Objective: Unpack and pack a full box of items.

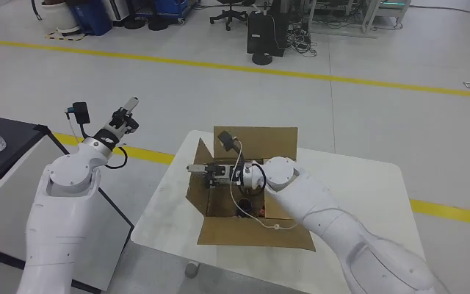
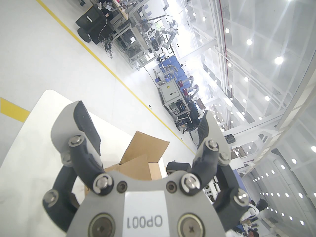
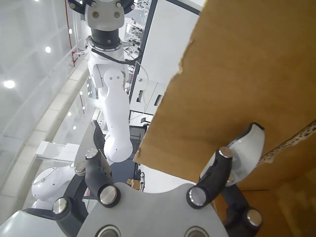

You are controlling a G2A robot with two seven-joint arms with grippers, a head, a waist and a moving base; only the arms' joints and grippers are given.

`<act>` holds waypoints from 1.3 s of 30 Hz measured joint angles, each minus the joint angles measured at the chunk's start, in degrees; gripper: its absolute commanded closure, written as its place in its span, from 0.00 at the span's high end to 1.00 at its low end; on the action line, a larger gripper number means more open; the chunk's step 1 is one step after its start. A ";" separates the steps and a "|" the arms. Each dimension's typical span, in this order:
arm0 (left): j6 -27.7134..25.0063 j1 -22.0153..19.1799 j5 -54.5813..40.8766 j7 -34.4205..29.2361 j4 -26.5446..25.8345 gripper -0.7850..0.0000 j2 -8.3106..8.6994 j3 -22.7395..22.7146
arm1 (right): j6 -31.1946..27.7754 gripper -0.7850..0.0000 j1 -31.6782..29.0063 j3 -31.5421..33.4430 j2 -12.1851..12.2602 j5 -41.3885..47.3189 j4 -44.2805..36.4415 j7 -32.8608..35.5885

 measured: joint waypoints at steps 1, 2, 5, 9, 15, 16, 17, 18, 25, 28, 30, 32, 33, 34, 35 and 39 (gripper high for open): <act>0.00 0.00 0.00 0.00 0.00 1.00 0.00 0.00 | 0.35 1.00 0.14 -0.34 -0.57 -0.53 0.84 -0.18; 0.00 0.00 0.00 0.00 0.00 1.00 0.00 0.00 | 0.52 1.00 0.26 -0.55 -0.99 -0.91 1.43 -0.37; 0.00 0.00 0.00 0.00 0.00 1.00 0.00 0.00 | 1.11 1.00 0.50 -1.23 -2.31 -2.23 3.25 -0.73; 0.00 0.00 0.00 0.00 0.00 1.00 0.00 0.00 | 1.60 1.00 0.73 -2.05 -3.85 -4.09 5.15 -0.29; 0.00 0.00 0.00 0.00 0.00 1.00 0.00 0.00 | -0.60 1.00 1.21 -1.01 -5.27 -3.68 7.38 1.93; 0.00 0.00 0.00 0.00 0.00 1.00 0.00 0.00 | -1.62 1.00 1.49 -0.35 -5.28 -3.24 7.80 2.74; 0.00 0.00 0.00 0.00 0.00 1.00 0.00 0.00 | -2.40 1.00 1.73 0.20 -5.22 -2.98 8.07 3.25; 0.00 0.00 0.00 0.00 0.00 1.00 0.00 0.00 | -3.47 1.00 1.96 1.04 -5.05 -2.42 8.25 4.08; 0.00 0.00 0.00 0.00 0.00 1.00 0.00 0.00 | -8.27 1.00 2.75 7.94 -1.92 0.88 7.89 11.19; 0.00 0.00 0.00 0.00 0.00 1.00 0.00 0.00 | -10.09 1.00 2.35 12.26 0.66 1.30 6.42 13.49; 0.00 0.00 0.00 0.00 0.00 1.00 0.00 0.00 | -10.37 1.00 1.67 15.22 2.50 0.95 4.94 14.29; 0.00 0.00 0.00 0.00 0.00 1.00 0.00 0.00 | -10.00 1.00 0.31 19.01 4.89 -0.04 2.34 14.93; 0.00 0.00 0.00 0.00 0.00 1.00 0.00 0.00 | -9.56 1.00 -0.54 20.77 5.98 -0.68 0.94 15.24; 0.00 0.00 0.00 0.00 0.00 1.00 0.00 0.00 | -8.68 1.00 -1.93 23.23 7.50 -1.65 -1.19 15.76; 0.00 0.00 0.00 0.00 0.00 1.00 0.00 0.00 | -7.74 1.00 -3.18 25.20 8.67 -2.35 -3.06 16.37; 0.00 0.00 0.00 0.00 0.00 1.00 0.00 0.00 | -1.89 1.00 -10.39 35.26 13.87 -5.28 -13.28 20.37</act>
